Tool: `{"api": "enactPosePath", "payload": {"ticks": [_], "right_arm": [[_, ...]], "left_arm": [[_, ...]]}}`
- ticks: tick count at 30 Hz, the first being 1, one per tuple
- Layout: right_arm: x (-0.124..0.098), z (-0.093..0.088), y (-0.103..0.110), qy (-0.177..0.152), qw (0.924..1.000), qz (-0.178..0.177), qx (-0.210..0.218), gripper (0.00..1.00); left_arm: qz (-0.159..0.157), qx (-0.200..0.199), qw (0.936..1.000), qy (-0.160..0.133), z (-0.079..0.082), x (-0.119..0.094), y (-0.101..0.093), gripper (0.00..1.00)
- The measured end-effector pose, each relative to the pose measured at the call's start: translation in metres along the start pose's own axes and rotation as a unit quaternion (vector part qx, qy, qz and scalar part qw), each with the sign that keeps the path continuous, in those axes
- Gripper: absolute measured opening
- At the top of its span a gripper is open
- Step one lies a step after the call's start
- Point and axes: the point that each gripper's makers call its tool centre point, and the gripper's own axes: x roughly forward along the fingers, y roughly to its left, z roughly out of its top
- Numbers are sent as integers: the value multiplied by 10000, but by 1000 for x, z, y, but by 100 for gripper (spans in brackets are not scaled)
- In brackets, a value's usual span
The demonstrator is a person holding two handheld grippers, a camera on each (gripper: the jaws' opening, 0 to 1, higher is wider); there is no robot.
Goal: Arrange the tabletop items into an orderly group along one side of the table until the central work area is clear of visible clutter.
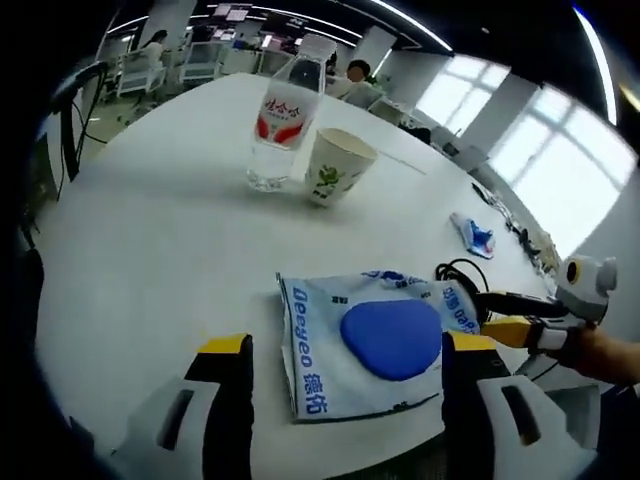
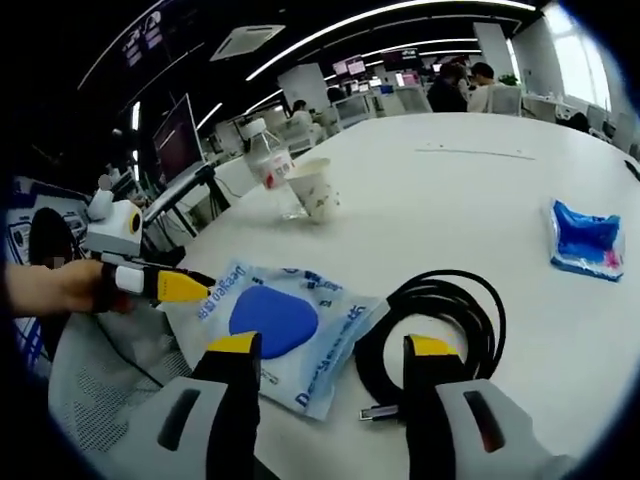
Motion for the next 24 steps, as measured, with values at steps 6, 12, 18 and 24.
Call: {"api": "enactPosePath", "payload": {"ticks": [6,12,18,24], "right_arm": [[4,-10,8,187,9998,99,2,40],[10,-9,7,208,9996,20,-172,35],[9,-11,-4,323,9987,-217,-328,10],[7,-11,-8,364,9986,-270,-289,0]], "left_arm": [[-53,-168,9997,183,-7,1,0,68],[-38,-223,9994,258,-13,0,0,55],[61,-138,9992,363,-19,0,2,37],[297,85,9983,491,-24,-3,15,6]]}}
